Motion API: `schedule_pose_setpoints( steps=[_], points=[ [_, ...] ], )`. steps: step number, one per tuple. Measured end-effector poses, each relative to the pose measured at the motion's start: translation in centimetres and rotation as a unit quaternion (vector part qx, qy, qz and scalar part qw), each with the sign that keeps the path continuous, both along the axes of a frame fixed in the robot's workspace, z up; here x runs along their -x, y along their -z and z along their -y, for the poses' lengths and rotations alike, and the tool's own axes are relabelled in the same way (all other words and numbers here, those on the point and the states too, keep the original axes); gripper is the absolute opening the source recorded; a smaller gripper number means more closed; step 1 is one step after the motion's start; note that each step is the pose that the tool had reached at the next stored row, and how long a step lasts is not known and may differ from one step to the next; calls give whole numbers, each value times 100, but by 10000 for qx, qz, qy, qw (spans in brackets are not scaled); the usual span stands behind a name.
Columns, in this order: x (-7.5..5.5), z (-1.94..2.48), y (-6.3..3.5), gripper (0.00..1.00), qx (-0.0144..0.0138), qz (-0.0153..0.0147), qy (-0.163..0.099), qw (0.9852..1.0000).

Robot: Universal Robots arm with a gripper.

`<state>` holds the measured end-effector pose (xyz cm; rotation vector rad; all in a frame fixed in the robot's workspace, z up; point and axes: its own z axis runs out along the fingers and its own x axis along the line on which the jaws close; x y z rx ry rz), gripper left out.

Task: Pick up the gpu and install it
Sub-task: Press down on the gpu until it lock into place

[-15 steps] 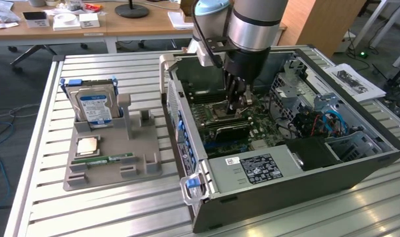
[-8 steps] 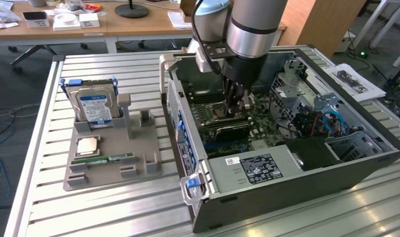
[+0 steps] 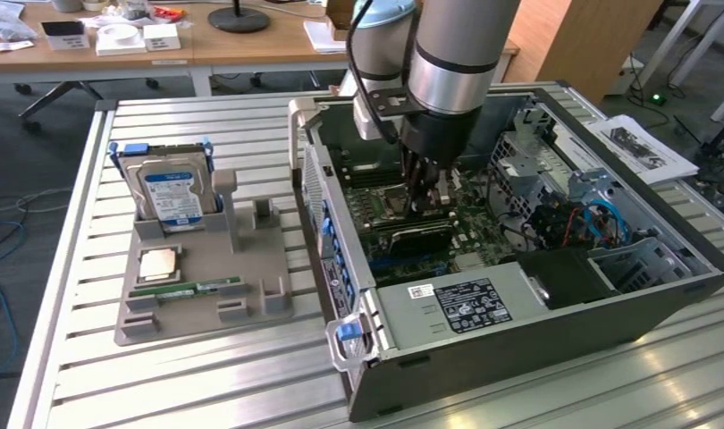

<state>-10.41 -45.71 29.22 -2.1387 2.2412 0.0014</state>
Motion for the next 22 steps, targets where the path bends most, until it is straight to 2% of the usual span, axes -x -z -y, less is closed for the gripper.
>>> schedule_pose_setpoints(
  steps=[4, 8, 9, 15, 22],
  points=[
    [1, -4, 2, 11, -2, 1, 1, 10000],
    [0, -47, 3, 11, -1, 1, 0, 10000],
    [-1, -59, 33, 11, -1, 2, 1, 10000],
    [0, -59, 46, 11, -1, 3, 3, 10000],
    [0, -59, 108, 11, -1, 8, 3, 10000]
  ],
)
